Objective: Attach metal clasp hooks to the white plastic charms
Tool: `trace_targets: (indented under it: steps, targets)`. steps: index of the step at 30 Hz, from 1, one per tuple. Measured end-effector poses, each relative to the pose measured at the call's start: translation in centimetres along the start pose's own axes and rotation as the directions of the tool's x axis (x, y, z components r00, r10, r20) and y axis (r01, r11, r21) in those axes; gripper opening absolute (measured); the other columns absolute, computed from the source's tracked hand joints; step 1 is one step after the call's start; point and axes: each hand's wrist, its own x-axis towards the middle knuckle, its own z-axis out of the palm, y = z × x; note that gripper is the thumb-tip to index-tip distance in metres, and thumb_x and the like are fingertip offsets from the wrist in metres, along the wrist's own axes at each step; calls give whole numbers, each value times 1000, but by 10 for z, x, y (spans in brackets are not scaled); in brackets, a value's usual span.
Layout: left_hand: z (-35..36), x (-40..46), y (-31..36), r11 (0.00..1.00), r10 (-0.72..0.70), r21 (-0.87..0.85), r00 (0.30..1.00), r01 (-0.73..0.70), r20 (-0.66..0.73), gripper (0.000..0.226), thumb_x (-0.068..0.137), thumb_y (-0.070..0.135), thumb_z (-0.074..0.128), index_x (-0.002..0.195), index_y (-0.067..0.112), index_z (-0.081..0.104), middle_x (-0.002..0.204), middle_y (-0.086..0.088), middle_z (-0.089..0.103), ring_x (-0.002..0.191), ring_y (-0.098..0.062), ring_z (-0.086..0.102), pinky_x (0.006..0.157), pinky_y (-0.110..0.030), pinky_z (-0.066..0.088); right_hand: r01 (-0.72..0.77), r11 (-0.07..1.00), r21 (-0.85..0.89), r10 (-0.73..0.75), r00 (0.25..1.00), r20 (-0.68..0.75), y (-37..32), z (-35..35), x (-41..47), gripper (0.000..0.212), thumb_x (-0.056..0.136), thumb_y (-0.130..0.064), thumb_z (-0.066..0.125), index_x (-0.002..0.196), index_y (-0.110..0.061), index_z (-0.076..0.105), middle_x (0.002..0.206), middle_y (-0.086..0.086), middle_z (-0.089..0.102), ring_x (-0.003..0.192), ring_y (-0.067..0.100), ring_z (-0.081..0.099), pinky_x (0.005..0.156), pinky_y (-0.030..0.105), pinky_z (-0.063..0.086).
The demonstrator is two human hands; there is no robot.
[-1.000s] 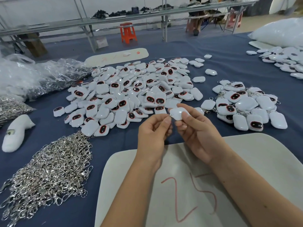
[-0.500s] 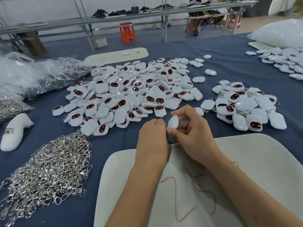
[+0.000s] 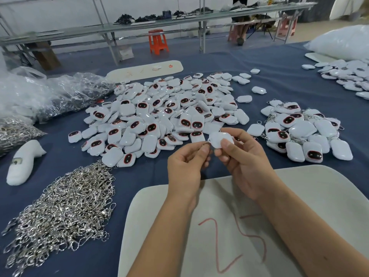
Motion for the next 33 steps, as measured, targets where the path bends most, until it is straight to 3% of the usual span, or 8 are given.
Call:
trace_targets:
  steps: [5, 9, 15, 25, 30, 33]
  targets:
    - [-2, -1, 5, 1000, 8, -2, 997, -7, 79, 24, 94, 0, 66, 83, 17, 79, 75, -4, 71, 67, -10, 61, 64, -21, 51, -10, 1000, -19, 10, 999, -34, -3, -4, 1, 45, 82, -11, 72, 125, -2, 60, 83, 11, 68, 67, 15, 63, 61, 19, 53]
    - [0, -1, 2, 994, 88, 70, 996, -89, 23, 26, 94, 3, 67, 77, 20, 77, 68, -2, 67, 65, -11, 59, 61, -20, 50, -12, 997, -79, 8, 999, -49, -1, -4, 1, 43, 83, -10, 73, 123, 0, 61, 83, 10, 69, 67, 15, 64, 63, 19, 54]
    - [-8, 4, -3, 952, 243, 194, 970, -236, -17, 11, 93, 8, 71, 88, 15, 78, 73, 3, 71, 64, -7, 61, 63, -18, 51, -13, 991, -130, 7, 999, -50, 1, -3, -1, 25, 93, 0, 68, 118, -2, 63, 89, 14, 69, 67, 16, 64, 59, 20, 51]
    - [-8, 4, 3, 997, 75, 18, 997, -75, 10, 30, 91, -2, 69, 83, 23, 82, 81, -5, 75, 68, -10, 63, 67, -21, 54, 109, 966, -235, -120, 992, -35, -3, -5, -2, 32, 91, 7, 68, 111, -19, 68, 93, 6, 72, 73, 20, 64, 61, 24, 47]
    - [-9, 3, 6, 996, 36, -86, 997, -31, 62, 29, 93, -4, 64, 84, 17, 81, 89, -8, 78, 75, -13, 70, 69, -20, 56, 159, 933, -324, -154, 987, 39, -6, -8, -1, 43, 89, 19, 62, 83, -23, 65, 106, 8, 74, 89, 17, 66, 68, 25, 47]
    - [-10, 4, 7, 994, 33, -111, 997, -25, 72, 32, 94, -6, 63, 84, 18, 81, 91, -9, 78, 78, -15, 72, 71, -20, 57, 177, 908, -380, -173, 984, 46, -5, -9, -1, 35, 81, 12, 67, 78, -23, 64, 107, 9, 75, 88, 13, 65, 70, 25, 50]
